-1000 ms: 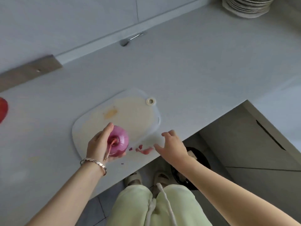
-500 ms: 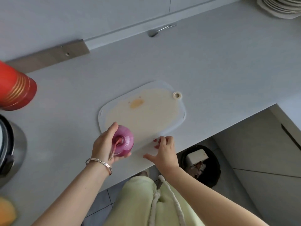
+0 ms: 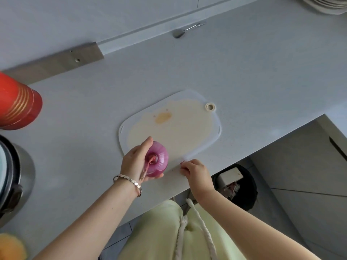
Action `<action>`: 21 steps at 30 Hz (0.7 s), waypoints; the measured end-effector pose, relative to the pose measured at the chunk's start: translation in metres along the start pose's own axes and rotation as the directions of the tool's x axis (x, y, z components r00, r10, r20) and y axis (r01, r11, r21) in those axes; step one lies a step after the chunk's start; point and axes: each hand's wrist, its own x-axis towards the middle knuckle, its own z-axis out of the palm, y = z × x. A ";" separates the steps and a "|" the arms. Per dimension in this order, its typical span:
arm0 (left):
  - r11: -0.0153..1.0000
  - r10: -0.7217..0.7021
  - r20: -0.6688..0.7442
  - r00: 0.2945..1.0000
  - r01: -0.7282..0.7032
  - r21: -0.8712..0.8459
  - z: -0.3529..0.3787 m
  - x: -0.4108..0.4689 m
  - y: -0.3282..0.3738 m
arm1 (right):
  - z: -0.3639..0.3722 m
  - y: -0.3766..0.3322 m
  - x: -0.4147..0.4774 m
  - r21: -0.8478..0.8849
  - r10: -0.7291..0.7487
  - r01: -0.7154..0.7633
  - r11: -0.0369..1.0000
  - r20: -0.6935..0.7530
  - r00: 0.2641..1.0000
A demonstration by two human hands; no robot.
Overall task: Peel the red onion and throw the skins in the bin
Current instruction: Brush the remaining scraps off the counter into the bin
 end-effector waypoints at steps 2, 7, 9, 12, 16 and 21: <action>1.000 -0.008 -0.001 1.000 0.008 0.009 -0.001 0.001 0.000 | -0.002 -0.002 0.003 -0.059 -0.003 0.006 0.998 0.043 0.999; 0.997 -0.077 -0.035 0.996 0.078 0.007 -0.004 0.007 0.002 | -0.033 -0.008 0.007 0.352 0.161 -0.177 0.919 0.075 0.984; 0.997 -0.075 -0.037 0.997 0.075 0.016 -0.005 0.007 0.003 | -0.052 -0.005 0.009 0.649 0.290 -0.284 0.706 0.101 0.952; 0.998 -0.069 -0.030 0.997 0.069 0.001 -0.004 0.008 0.004 | -0.070 0.009 0.008 0.920 0.329 -0.341 0.196 0.265 0.906; 0.998 -0.060 -0.008 0.998 0.060 -0.007 -0.001 0.004 0.004 | -0.078 0.015 0.006 0.946 0.298 -0.318 -0.054 0.320 0.899; 0.998 -0.062 0.017 0.998 0.063 -0.006 -0.002 0.001 0.001 | -0.075 0.006 0.009 0.788 0.411 -0.425 0.446 0.242 0.879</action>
